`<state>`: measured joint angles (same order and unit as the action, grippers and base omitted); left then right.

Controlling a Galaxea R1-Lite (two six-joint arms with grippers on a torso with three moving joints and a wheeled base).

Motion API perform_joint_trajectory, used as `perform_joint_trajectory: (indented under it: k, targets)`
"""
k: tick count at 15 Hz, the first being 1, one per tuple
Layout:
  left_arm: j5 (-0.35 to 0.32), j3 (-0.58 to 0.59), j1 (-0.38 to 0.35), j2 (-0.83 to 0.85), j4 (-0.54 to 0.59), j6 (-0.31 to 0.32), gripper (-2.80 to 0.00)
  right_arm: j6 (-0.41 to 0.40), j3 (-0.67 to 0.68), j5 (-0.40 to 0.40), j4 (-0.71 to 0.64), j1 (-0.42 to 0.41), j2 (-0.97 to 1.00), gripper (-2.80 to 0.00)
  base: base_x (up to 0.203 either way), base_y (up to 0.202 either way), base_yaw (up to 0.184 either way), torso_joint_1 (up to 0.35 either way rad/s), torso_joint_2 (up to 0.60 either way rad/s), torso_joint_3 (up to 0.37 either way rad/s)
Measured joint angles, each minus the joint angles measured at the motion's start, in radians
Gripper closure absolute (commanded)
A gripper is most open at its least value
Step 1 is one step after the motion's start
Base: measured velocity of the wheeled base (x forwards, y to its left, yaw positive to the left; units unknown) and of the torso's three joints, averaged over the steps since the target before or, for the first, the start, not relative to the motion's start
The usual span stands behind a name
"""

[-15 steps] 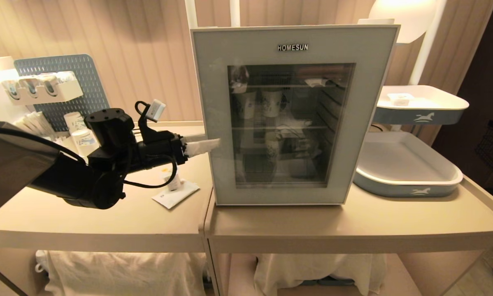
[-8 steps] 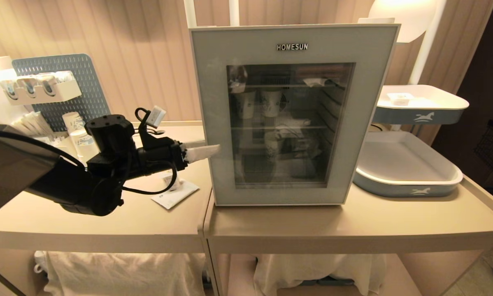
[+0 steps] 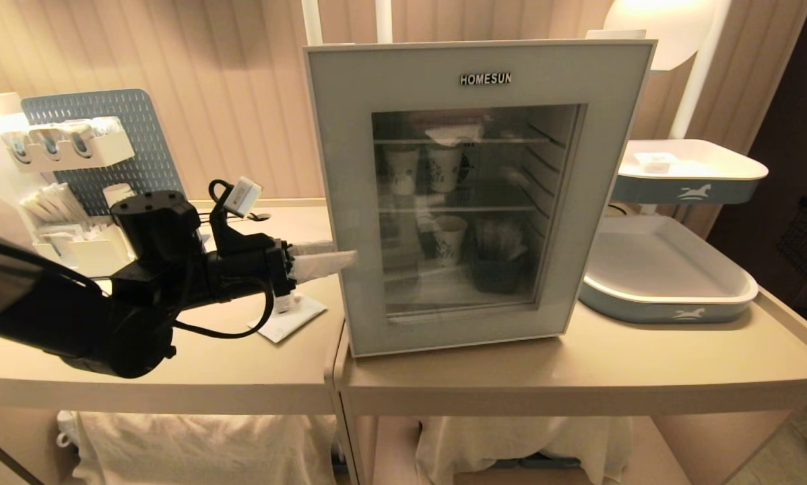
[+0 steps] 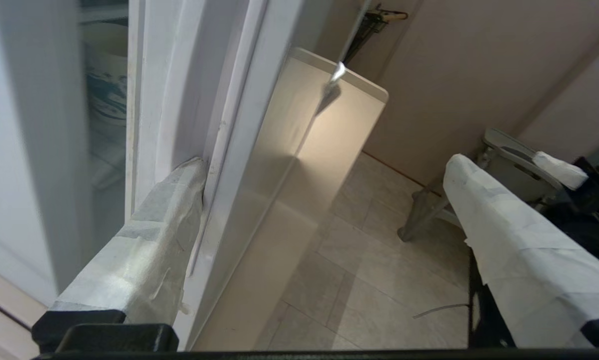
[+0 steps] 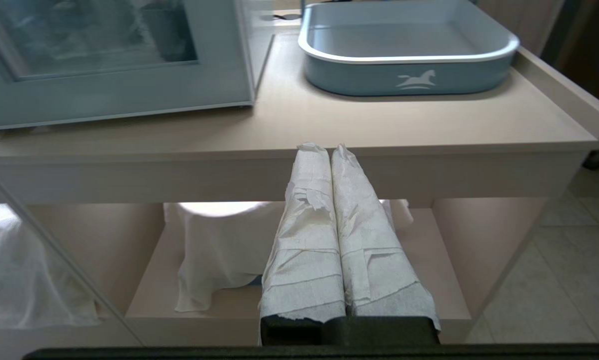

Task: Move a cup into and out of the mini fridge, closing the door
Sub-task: Open the freezer door

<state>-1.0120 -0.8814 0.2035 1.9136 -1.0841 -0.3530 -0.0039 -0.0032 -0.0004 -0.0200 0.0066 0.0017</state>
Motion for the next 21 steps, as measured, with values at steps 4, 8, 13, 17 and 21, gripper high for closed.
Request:
perform_joint_trajectory:
  k: [4,8,13,17,21]
  targets:
    - [0.000,0.110,0.007,-0.109,-0.006,0.001,-2.80,0.000,0.000,0.000,0.000,0.000,0.000,0.00,0.000,0.000,0.000,0.000,0.00,0.000]
    - [0.014,0.247,-0.013,-0.223,-0.002,-0.008,-2.80,0.000,0.000,0.000,0.000,-0.001,0.000,0.00,0.000,0.000,0.000,0.000,0.00,0.000]
    - [0.043,0.270,-0.124,-0.190,0.008,-0.013,0.00,0.000,0.000,0.000,0.000,0.000,0.000,0.00,0.000,0.000,0.000,0.000,0.00,0.000]
    - [0.170,0.185,-0.123,-0.093,0.053,-0.010,0.00,0.000,0.000,0.000,0.000,0.000,0.000,0.00,0.000,0.000,0.000,0.000,0.00,0.000]
    - [0.178,0.119,-0.061,-0.040,0.102,-0.011,0.00,0.000,0.000,0.000,0.000,-0.001,0.000,0.00,0.000,0.000,0.000,0.000,0.00,0.000]
